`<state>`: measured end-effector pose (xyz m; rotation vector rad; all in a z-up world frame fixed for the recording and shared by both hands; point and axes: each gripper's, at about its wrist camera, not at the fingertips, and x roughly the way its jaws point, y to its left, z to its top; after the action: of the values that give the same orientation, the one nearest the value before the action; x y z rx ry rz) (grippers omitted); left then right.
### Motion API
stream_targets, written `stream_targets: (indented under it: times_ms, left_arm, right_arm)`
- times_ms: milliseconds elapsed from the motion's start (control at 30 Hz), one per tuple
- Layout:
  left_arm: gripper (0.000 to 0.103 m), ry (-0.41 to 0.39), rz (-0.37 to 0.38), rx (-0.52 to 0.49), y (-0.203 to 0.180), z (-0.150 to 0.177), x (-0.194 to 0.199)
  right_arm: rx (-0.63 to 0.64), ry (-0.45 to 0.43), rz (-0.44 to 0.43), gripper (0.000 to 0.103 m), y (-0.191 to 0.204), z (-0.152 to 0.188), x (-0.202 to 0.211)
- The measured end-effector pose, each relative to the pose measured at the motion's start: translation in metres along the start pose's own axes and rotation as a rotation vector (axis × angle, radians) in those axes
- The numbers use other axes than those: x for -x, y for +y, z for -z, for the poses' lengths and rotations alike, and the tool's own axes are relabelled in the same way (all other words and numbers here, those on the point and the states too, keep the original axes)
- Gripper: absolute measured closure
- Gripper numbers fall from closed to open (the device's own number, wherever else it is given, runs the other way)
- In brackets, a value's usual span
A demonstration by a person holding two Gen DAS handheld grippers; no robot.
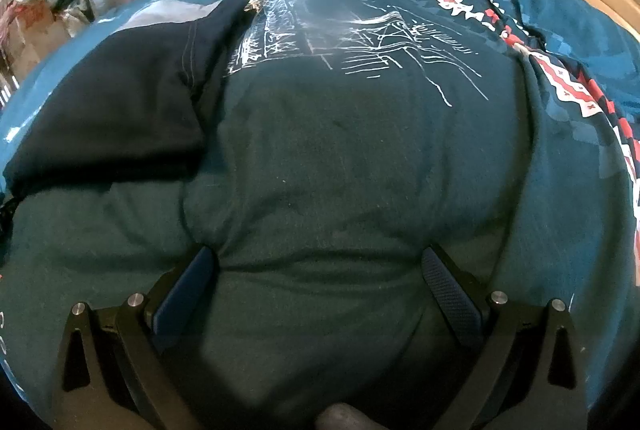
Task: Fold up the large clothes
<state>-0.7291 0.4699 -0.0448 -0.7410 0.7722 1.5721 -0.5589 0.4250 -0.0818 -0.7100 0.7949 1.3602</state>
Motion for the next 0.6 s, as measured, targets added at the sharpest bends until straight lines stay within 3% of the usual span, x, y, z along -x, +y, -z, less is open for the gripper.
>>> stream_targets:
  times_ms: [600]
  left_arm:
    - [0.0,0.009,0.013,0.004,0.0021,-0.003,0.0013]
  right_arm:
    - [0.001,-0.002,-0.008,0.0,0.0007,-0.0016,0.0026]
